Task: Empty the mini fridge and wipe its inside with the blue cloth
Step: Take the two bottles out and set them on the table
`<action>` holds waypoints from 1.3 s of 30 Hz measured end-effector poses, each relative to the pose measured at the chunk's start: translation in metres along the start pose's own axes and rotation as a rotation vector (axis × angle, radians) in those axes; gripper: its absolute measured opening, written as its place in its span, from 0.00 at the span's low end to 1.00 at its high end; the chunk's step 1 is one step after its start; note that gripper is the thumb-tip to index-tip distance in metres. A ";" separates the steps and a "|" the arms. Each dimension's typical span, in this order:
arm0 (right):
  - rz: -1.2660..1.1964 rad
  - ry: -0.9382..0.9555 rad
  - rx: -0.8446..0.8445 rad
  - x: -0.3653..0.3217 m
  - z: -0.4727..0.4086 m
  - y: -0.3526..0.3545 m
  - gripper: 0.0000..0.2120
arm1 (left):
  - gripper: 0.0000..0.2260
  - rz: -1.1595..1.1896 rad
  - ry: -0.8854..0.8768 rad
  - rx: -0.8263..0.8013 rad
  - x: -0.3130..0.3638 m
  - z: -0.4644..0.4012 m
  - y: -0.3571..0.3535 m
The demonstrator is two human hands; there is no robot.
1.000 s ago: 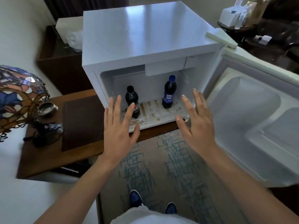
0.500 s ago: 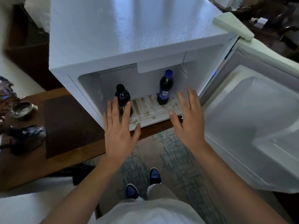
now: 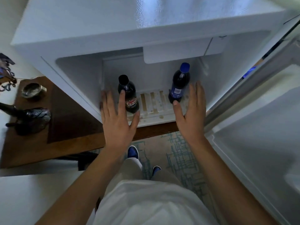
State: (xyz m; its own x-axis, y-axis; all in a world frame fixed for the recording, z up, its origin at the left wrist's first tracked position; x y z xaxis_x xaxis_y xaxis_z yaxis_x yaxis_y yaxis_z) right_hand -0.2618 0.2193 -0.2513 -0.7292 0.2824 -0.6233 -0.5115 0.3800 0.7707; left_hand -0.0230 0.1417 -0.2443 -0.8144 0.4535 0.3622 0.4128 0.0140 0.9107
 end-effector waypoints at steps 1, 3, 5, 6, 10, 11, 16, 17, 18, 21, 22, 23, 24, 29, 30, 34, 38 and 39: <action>-0.014 -0.010 0.012 0.002 -0.002 -0.002 0.35 | 0.32 0.004 -0.005 0.004 -0.001 -0.002 -0.002; -0.035 -0.020 0.032 0.006 -0.006 -0.006 0.35 | 0.33 0.005 -0.012 0.019 -0.003 -0.006 -0.006; -0.039 -0.015 0.048 0.006 -0.010 -0.008 0.35 | 0.33 -0.002 -0.018 0.040 -0.005 -0.010 -0.009; -0.035 -0.009 0.059 0.006 -0.014 -0.009 0.34 | 0.33 0.000 -0.015 0.050 -0.006 -0.012 -0.011; -0.022 -0.010 0.093 0.007 -0.026 -0.011 0.33 | 0.34 0.024 -0.006 0.066 -0.011 -0.022 -0.016; -0.020 -0.011 0.102 0.007 -0.028 -0.011 0.33 | 0.35 0.033 -0.005 0.067 -0.011 -0.025 -0.017; -0.049 -0.040 0.127 0.014 -0.045 -0.020 0.33 | 0.36 0.107 0.037 0.063 -0.016 -0.039 -0.020; -0.063 -0.058 0.126 0.017 -0.048 -0.022 0.34 | 0.37 0.129 0.051 0.051 -0.018 -0.040 -0.021; -0.084 -0.071 0.127 0.020 -0.052 -0.023 0.34 | 0.37 0.152 0.061 0.039 -0.020 -0.042 -0.021; -0.152 -0.086 0.143 0.024 -0.064 -0.026 0.35 | 0.39 0.233 0.109 -0.010 -0.027 -0.048 -0.022; -0.171 -0.085 0.151 0.026 -0.068 -0.026 0.35 | 0.40 0.263 0.135 -0.027 -0.029 -0.051 -0.023; -0.189 -0.085 0.155 0.027 -0.071 -0.027 0.36 | 0.41 0.289 0.151 -0.042 -0.030 -0.053 -0.024; -0.205 -0.089 0.157 0.028 -0.073 -0.029 0.36 | 0.41 0.311 0.154 -0.057 -0.029 -0.055 -0.025; -0.303 -0.110 0.139 0.034 -0.078 -0.040 0.37 | 0.38 0.428 0.133 -0.109 -0.026 -0.063 -0.031; -0.311 -0.105 0.136 0.036 -0.079 -0.042 0.37 | 0.38 0.451 0.143 -0.113 -0.027 -0.064 -0.032; -0.360 -0.107 0.138 0.038 -0.079 -0.044 0.36 | 0.36 0.536 0.139 -0.123 -0.028 -0.069 -0.035; -0.386 -0.123 0.127 0.040 -0.078 -0.046 0.37 | 0.35 0.583 0.119 -0.104 -0.029 -0.073 -0.036; -0.391 -0.125 0.122 0.040 -0.078 -0.047 0.37 | 0.36 0.595 0.124 -0.107 -0.031 -0.073 -0.036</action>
State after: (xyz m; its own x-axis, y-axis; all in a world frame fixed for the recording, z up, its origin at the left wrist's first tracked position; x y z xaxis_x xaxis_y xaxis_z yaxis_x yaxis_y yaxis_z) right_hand -0.3021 0.1439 -0.3018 -0.4263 0.1982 -0.8826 -0.6755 0.5792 0.4563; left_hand -0.0429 0.0620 -0.2740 -0.5011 0.2492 0.8287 0.7727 -0.3024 0.5581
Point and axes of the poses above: each hand's wrist, its own z-axis away from the middle knuckle, its own y-axis out of the back of the hand, x = y × z, the point moved 8 cm from there along -z, towards the middle knuckle, and after that the axes turned 12 degrees about -x, right-handed, at the moved point
